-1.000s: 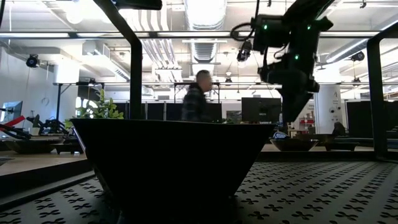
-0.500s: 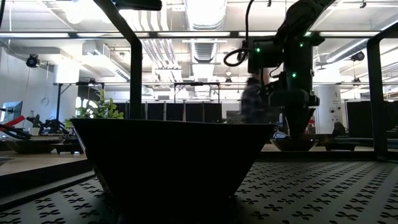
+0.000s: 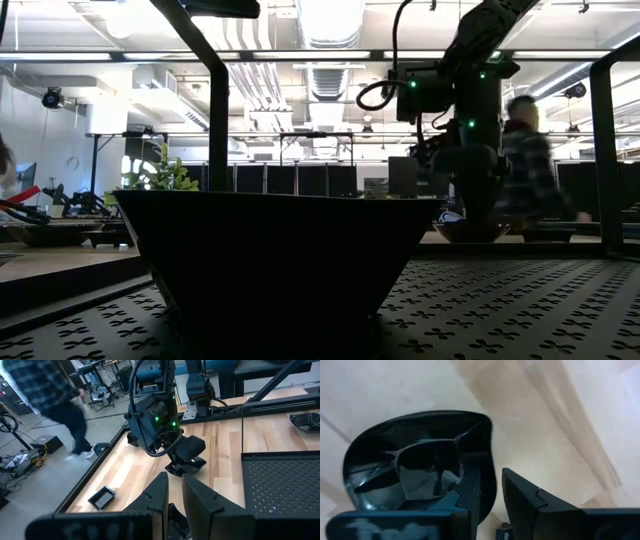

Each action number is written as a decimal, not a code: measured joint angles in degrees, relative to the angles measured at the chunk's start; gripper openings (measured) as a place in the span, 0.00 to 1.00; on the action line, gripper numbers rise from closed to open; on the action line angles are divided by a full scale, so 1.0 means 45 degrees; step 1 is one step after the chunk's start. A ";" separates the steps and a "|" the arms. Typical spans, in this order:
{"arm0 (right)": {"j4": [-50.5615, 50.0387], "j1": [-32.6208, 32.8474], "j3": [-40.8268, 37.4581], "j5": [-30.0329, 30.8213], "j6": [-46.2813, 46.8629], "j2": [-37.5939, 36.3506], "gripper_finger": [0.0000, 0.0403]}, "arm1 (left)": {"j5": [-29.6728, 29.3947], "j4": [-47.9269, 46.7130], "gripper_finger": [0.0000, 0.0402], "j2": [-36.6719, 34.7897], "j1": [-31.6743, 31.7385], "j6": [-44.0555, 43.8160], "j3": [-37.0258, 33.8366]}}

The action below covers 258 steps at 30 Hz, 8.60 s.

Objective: Pick & Place Mini shaped plates
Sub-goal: Put the leaf-shaped bowl on the shelf, then put the square plate on the shelf

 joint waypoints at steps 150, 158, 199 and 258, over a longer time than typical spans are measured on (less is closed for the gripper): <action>0.3866 0.5452 0.2395 -0.3219 -0.1350 0.1938 0.02 | 0.0053 -0.0378 0.13 -0.0005 0.0002 0.0000 0.0000; 0.3871 0.5452 0.2395 -0.3219 -0.1350 0.1938 0.02 | 0.0053 -0.0378 0.13 -0.0005 0.0002 0.0010 0.0000; 0.1442 0.4162 0.2960 -0.1254 -0.2076 -0.1456 0.12 | 0.0049 -0.0547 0.13 -0.0005 -0.0002 -0.0015 0.0000; -0.1127 -0.1824 -0.4451 0.1346 0.2514 -0.5741 0.29 | 0.0049 -0.0524 0.13 -0.0005 0.0002 -0.0043 0.0000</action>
